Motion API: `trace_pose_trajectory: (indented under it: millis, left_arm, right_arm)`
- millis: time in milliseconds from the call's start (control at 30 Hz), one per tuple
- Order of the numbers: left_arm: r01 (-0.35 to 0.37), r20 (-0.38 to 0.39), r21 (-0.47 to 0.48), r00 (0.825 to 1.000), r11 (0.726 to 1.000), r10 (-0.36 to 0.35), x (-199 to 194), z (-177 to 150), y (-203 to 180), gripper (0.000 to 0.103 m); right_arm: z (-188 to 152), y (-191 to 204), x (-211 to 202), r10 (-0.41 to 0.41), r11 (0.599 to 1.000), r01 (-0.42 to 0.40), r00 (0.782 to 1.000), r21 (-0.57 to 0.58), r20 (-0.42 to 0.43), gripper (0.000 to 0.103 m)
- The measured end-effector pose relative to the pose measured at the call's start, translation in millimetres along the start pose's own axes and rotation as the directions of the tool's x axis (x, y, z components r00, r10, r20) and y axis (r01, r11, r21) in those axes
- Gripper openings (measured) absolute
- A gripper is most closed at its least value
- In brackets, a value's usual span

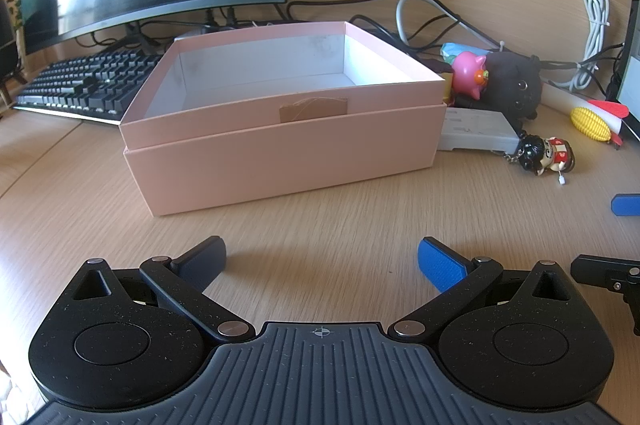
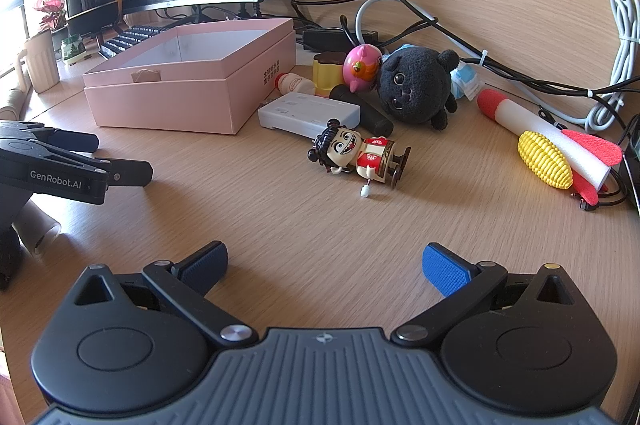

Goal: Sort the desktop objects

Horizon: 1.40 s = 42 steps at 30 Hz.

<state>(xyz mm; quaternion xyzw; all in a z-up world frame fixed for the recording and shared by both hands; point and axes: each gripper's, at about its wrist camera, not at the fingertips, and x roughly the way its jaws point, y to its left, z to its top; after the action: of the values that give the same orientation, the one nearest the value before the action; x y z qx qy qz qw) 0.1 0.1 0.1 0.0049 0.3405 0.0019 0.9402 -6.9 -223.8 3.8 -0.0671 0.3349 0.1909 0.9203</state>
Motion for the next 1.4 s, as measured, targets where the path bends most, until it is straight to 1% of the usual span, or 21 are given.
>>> trace_pose_trajectory:
  millis: [1233, 1333, 1400]
  left_arm:
    - [-0.003, -0.002, 0.004, 1.0, 1.0, 0.003, 0.0, 0.3, -0.3, 0.103]
    - [0.015, -0.019, 0.021, 1.0, 1.0, -0.015, -2.4, 4.2, -1.2, 0.103]
    - [0.042, -0.036, 0.023, 0.999, 0.999, -0.041, -4.1, 5.3, -1.8, 0.103]
  right_arm:
    - [-0.3, 0.1, -0.1, 0.0, 1.0, 0.0, 1.0, 0.0, 0.0, 0.103]
    - [-0.3, 0.2, -0.2, 0.0, 1.0, 0.0, 1.0, 0.0, 0.0, 0.103]
    - [-0.2, 0.0, -0.1, 0.0, 1.0, 0.0, 1.0, 0.0, 0.0, 0.103]
